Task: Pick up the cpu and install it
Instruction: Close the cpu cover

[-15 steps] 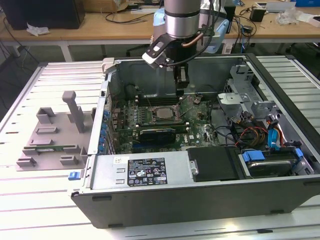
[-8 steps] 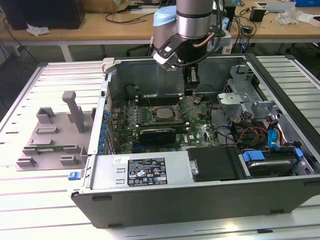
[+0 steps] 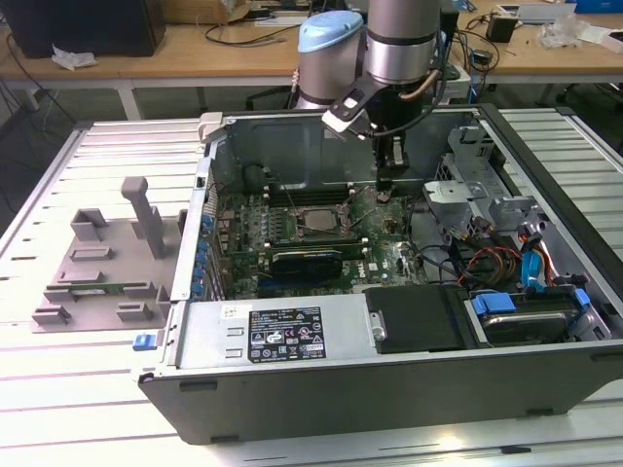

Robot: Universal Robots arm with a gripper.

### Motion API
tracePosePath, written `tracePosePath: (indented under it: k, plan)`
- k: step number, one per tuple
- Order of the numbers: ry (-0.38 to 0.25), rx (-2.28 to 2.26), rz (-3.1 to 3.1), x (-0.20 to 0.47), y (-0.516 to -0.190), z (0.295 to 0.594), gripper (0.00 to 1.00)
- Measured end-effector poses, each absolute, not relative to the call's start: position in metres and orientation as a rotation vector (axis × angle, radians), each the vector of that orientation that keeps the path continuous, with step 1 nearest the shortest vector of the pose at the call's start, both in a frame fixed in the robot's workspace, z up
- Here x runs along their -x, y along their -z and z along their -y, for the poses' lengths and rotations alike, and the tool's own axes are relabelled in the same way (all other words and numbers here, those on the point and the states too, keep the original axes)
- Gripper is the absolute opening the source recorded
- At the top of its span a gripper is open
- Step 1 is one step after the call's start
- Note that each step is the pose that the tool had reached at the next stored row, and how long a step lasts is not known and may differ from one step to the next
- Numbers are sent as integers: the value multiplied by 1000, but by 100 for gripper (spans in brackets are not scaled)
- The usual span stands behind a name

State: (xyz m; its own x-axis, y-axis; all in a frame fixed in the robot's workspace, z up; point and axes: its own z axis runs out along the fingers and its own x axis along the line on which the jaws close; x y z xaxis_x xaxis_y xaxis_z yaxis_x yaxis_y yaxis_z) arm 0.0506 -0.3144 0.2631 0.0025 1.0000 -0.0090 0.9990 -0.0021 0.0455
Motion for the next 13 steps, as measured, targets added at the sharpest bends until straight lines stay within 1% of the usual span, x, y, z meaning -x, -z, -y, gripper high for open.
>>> tracePosePath:
  k: [7,13]
  plan:
    - [-29,-2202,-2197,-56,-245,315,11]
    - [-28,-2202,-2197,-54,-242,314,11]
